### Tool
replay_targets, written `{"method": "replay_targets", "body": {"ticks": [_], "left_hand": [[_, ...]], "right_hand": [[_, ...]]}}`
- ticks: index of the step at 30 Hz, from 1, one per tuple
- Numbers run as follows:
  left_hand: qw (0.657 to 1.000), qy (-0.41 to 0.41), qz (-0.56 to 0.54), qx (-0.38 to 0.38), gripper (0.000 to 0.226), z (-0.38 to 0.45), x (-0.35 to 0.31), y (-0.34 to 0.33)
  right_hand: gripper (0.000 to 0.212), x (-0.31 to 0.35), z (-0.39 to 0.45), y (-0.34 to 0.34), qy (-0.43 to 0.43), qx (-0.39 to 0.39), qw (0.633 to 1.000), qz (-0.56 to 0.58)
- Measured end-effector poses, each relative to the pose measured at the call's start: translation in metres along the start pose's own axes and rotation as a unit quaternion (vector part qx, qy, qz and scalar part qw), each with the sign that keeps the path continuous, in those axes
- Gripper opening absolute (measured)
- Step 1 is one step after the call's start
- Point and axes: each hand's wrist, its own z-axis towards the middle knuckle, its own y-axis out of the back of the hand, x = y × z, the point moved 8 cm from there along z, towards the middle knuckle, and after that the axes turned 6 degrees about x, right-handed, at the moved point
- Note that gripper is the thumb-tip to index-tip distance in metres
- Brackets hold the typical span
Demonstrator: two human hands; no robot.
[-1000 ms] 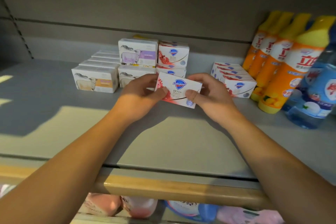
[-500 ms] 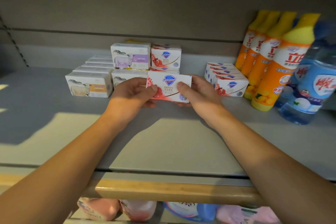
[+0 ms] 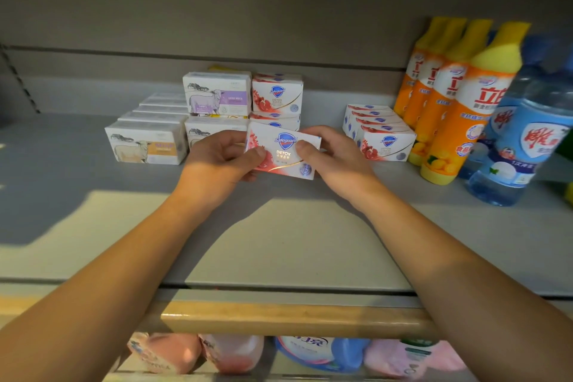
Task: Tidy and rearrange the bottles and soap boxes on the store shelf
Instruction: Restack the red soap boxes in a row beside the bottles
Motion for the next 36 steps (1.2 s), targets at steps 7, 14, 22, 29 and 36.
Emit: {"method": "replay_targets", "body": {"ticks": [7, 14, 22, 29, 36], "left_hand": [[1.0, 0.006, -0.02, 0.016, 0.015, 0.0, 0.003, -0.001], [0.985, 0.101, -0.14, -0.025, 0.015, -0.001, 0.02, 0.003], [0.984, 0.113, -0.137, 0.01, 0.029, -0.003, 0.013, 0.001], [0.999, 0.006, 0.028, 0.027, 0.036, -0.005, -0.002, -0.003], [0.999, 0.045, -0.002, -0.012, 0.047, -0.003, 0.005, 0.004]], "right_hand": [[0.008, 0.0, 0.001, 0.001, -0.008, 0.02, 0.997, 0.071], [0.039, 0.02, -0.008, -0.001, 0.036, 0.04, 0.996, 0.066], [0.031, 0.029, -0.011, -0.002, 0.074, 0.044, 0.996, 0.021], [0.036, 0.004, -0.006, 0.005, -0.064, -0.011, 0.997, 0.049], [0.027, 0.009, -0.004, -0.011, 0.003, 0.058, 0.991, 0.119]]}}
